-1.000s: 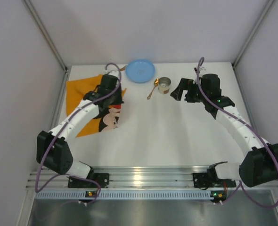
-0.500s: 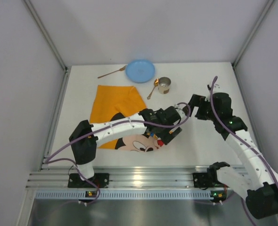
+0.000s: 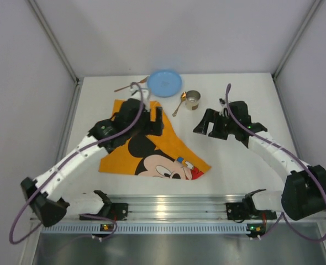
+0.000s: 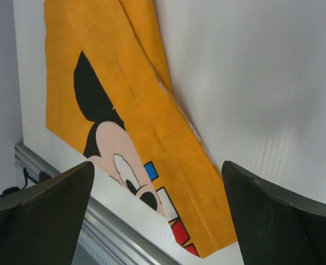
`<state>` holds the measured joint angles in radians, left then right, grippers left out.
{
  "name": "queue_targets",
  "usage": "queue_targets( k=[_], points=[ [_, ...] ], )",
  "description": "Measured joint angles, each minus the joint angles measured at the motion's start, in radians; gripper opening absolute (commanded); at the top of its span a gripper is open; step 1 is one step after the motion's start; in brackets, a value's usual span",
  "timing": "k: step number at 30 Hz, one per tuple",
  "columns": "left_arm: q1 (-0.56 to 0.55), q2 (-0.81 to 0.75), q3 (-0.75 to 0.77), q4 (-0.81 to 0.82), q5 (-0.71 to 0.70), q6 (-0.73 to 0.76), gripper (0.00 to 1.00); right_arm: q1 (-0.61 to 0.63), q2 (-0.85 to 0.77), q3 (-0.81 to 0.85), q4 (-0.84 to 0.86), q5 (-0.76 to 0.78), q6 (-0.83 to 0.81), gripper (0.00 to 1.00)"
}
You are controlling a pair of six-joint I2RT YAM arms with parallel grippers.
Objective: Set the dinner table for one person
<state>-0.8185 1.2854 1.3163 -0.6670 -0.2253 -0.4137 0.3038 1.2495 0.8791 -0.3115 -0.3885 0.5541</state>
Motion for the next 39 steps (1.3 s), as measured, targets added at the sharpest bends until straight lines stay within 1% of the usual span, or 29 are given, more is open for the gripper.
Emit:
queue_targets(
  k=[2,3,5,6,9,11,14,17,19,24,29,32,33,34,35,36,37,39],
  points=[
    [0.145,-0.134,-0.100,0.001,0.003,-0.036,0.99,0.048,0.041,-0.005,0.003,-0.019,0.026,1.00],
    [0.204,-0.177,-0.138,-0.002,0.008,-0.052,0.98,0.068,0.051,-0.010,0.005,-0.025,0.035,1.00],
    [0.299,-0.219,-0.194,-0.014,0.022,-0.076,0.98,0.097,0.058,-0.027,0.000,-0.027,0.056,1.00],
    [0.352,-0.228,-0.237,-0.012,0.065,-0.092,0.98,0.104,0.059,-0.035,-0.016,-0.019,0.065,1.00],
    [0.529,-0.192,-0.358,-0.007,0.164,-0.125,0.98,0.107,0.054,-0.060,-0.101,0.041,0.087,1.00],
    [0.615,-0.128,-0.446,-0.008,0.222,-0.146,0.98,0.106,0.036,-0.081,-0.164,0.091,0.105,1.00],
    [0.716,-0.077,-0.549,-0.025,0.313,-0.165,0.98,0.105,-0.035,-0.135,-0.254,0.146,0.147,1.00],
    [0.830,-0.076,-0.581,-0.043,0.391,-0.170,0.98,0.104,-0.074,-0.174,-0.294,0.160,0.187,1.00],
    [0.878,-0.073,-0.581,-0.027,0.420,-0.173,0.98,0.104,-0.067,-0.193,-0.304,0.161,0.211,1.00],
    [0.931,-0.023,-0.581,-0.006,0.469,-0.183,0.97,0.102,-0.048,-0.261,-0.264,0.145,0.273,1.00],
    [0.952,0.004,-0.581,-0.005,0.470,-0.190,0.96,0.099,-0.006,-0.308,-0.183,0.110,0.330,1.00],
    [0.954,0.007,-0.581,-0.005,0.463,-0.191,0.93,0.099,-0.004,-0.319,-0.122,0.095,0.355,1.00],
    [0.954,0.010,-0.581,-0.005,0.460,-0.191,0.91,0.099,-0.003,-0.325,-0.096,0.087,0.365,0.96],
    [0.955,0.016,-0.581,-0.005,0.453,-0.192,0.86,0.099,0.002,-0.330,-0.074,0.080,0.373,0.94],
    [0.955,0.024,-0.581,-0.005,0.447,-0.193,0.84,0.099,0.009,-0.330,-0.059,0.071,0.383,0.91],
    [0.955,0.036,-0.581,-0.005,0.440,-0.194,0.83,0.099,0.019,-0.331,-0.040,0.063,0.391,0.85],
    [0.955,0.047,-0.581,-0.004,0.436,-0.194,0.79,0.099,0.031,-0.331,-0.019,0.052,0.394,0.82],
    [0.955,0.080,-0.581,-0.003,0.422,-0.195,0.76,0.100,0.051,-0.331,0.009,0.038,0.408,0.77]
  ],
)
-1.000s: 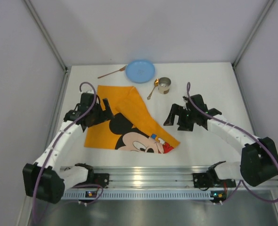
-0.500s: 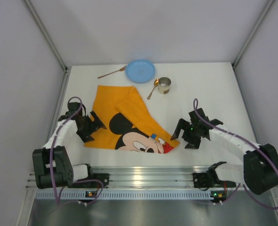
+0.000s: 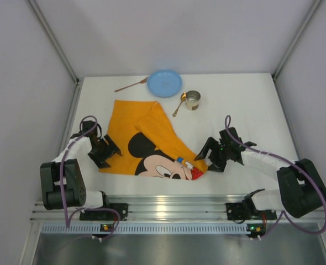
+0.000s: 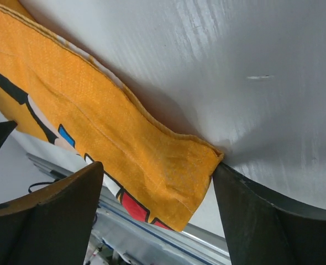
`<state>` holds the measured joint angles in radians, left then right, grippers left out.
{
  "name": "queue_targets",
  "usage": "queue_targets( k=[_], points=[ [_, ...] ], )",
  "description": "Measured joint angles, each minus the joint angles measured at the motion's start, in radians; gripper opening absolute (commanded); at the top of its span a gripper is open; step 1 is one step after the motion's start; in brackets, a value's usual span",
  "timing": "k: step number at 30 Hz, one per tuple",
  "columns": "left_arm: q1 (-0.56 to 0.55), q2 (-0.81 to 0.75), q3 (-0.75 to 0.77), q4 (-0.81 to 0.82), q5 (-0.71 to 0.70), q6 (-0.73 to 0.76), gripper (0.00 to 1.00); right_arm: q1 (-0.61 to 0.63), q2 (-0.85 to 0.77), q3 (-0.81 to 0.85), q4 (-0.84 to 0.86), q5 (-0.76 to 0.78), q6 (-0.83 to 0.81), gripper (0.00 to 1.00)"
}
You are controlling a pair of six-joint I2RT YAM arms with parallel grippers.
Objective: Set the dinner table for one person
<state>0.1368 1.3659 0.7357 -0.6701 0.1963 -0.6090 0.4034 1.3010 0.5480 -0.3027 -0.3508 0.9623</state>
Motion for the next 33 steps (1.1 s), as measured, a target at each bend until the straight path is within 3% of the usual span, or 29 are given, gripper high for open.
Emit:
queue_targets(
  k=[1,2,3,4,5,6,7,8,9,19,25,33],
  points=[
    [0.000,0.018,0.000,0.002,-0.005,0.000,0.75,0.000,0.006,0.000,0.012,-0.006,0.003,0.74],
    [0.000,0.037,0.000,0.005,-0.008,0.000,0.66,0.000,0.012,0.000,0.021,-0.008,0.005,0.65],
    [0.001,0.054,0.000,0.007,-0.010,-0.003,0.61,0.000,0.017,0.000,0.027,-0.009,0.003,0.42],
    [0.001,0.066,0.003,0.005,-0.010,-0.003,0.55,0.000,0.022,0.000,0.030,-0.010,-0.002,0.33],
    [0.002,0.073,0.005,0.006,-0.010,-0.003,0.42,0.000,0.024,0.000,0.030,-0.011,0.005,0.23],
    [0.004,0.080,0.005,0.009,-0.010,-0.005,0.36,0.000,0.028,0.000,0.031,-0.011,0.003,0.05],
    [0.005,0.092,0.008,0.014,-0.006,-0.003,0.29,0.000,0.030,0.000,0.031,-0.012,-0.002,0.00],
    [0.006,0.101,0.010,0.019,-0.001,-0.003,0.02,0.000,0.030,0.000,0.032,-0.013,-0.001,0.00],
    [0.008,0.109,0.012,0.026,0.002,-0.005,0.00,0.000,0.030,0.000,0.031,-0.012,0.000,0.00],
    [0.005,0.115,0.110,-0.022,-0.018,0.032,0.00,-0.038,-0.051,0.072,-0.084,0.006,-0.049,0.00],
    [0.005,0.030,0.373,-0.120,-0.053,0.058,0.00,-0.148,-0.154,0.298,-0.179,0.014,-0.091,0.00],
    [-0.048,-0.009,0.786,-0.195,-0.080,0.064,0.00,-0.237,-0.136,0.666,-0.239,0.002,-0.101,0.00]
  ],
)
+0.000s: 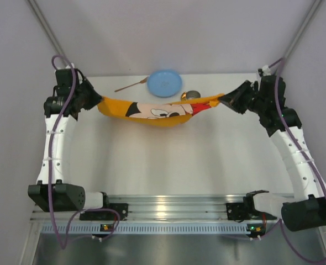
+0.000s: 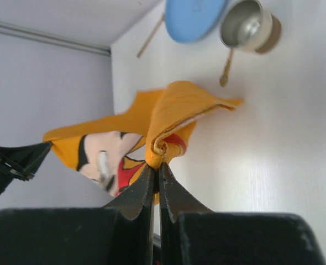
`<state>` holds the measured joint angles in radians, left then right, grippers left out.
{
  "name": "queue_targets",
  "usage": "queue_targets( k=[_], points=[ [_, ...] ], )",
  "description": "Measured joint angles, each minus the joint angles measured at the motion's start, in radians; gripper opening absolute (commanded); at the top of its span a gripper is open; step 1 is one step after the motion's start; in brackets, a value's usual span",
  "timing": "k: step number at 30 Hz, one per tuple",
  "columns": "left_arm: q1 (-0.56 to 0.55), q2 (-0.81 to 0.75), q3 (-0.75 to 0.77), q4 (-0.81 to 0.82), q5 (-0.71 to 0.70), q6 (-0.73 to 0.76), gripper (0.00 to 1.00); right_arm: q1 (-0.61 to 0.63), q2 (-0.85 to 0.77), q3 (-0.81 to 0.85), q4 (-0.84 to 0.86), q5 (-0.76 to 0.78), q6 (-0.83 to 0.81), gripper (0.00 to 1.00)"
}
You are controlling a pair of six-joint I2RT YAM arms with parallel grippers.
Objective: Set the dinner table for one person
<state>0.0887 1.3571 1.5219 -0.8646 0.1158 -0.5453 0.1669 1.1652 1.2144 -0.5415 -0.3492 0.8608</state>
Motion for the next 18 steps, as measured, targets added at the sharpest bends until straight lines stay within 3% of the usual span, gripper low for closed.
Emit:
queue_targets(
  k=[8,14,18],
  points=[
    [-0.177,-0.145,0.083,0.005,-0.119,-0.008,0.00,-0.007,-0.059,0.341,-0.165,0.162,0.006,0.00],
    [-0.179,-0.156,0.204,-0.019,-0.154,-0.006,0.00,-0.006,-0.162,0.359,-0.262,0.225,-0.002,0.00],
    [-0.178,-0.067,0.248,-0.024,-0.151,-0.012,0.00,-0.016,-0.081,0.359,-0.285,0.229,-0.026,0.00]
  ],
)
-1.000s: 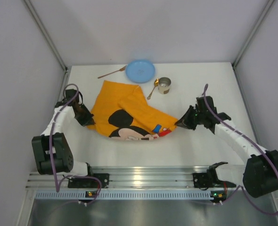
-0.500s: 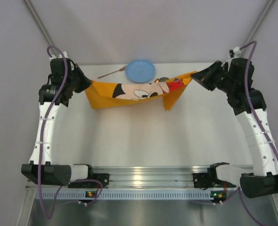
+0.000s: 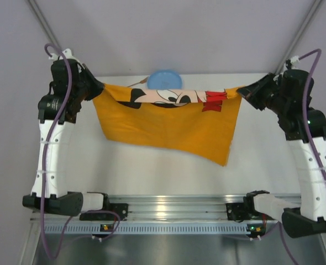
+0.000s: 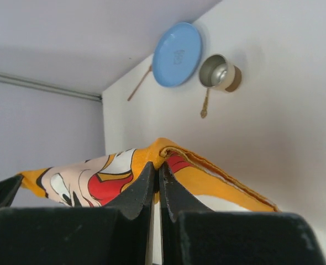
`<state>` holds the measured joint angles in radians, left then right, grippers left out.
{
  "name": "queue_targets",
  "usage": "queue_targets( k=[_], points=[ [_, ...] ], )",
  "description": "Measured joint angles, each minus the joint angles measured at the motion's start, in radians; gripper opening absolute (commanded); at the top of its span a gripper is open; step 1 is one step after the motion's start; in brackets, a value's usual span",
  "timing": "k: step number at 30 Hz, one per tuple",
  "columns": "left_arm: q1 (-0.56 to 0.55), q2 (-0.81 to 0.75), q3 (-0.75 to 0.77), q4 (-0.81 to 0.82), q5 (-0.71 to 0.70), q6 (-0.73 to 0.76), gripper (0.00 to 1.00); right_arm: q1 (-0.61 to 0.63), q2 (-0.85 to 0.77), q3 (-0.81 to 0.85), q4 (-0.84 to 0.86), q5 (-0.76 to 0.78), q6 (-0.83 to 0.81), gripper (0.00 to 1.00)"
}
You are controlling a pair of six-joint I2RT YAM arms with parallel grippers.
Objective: Set the dinner table for one person
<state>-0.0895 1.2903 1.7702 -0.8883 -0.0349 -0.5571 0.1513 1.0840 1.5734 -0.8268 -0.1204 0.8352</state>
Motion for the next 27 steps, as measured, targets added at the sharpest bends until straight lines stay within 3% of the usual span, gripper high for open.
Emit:
queue_targets(
  k=[5,9,11,14,17,23,25,26,27],
  points=[
    [0.000,0.190,0.138,-0.015,0.015,-0.014,0.00,-0.078,0.230,0.099,-0.006,-0.029,-0.050,0.00],
    [-0.006,0.367,0.365,-0.048,0.060,-0.015,0.00,-0.163,0.387,0.264,-0.011,-0.115,-0.058,0.00],
    [-0.010,0.424,0.474,-0.064,0.090,-0.016,0.00,-0.195,0.422,0.336,-0.006,-0.153,-0.058,0.00],
    [-0.010,0.412,0.510,-0.064,0.122,-0.016,0.00,-0.221,0.399,0.365,0.003,-0.198,-0.058,0.00],
    [-0.009,0.291,0.390,-0.051,0.129,-0.016,0.00,-0.229,0.277,0.242,0.034,-0.225,-0.058,0.00],
    [-0.002,-0.039,0.013,-0.074,0.165,-0.026,0.04,-0.245,-0.109,-0.228,0.000,-0.261,-0.058,0.00],
    [0.000,-0.108,-0.113,-0.084,0.186,-0.032,0.09,-0.249,-0.188,-0.340,-0.020,-0.262,-0.066,0.00],
    [0.002,-0.148,-0.200,-0.097,0.204,-0.036,0.17,-0.251,-0.217,-0.389,-0.034,-0.262,-0.070,0.00],
    [0.002,-0.177,-0.284,-0.107,0.221,-0.039,0.31,-0.253,-0.244,-0.441,-0.048,-0.261,-0.077,0.00]
  ],
)
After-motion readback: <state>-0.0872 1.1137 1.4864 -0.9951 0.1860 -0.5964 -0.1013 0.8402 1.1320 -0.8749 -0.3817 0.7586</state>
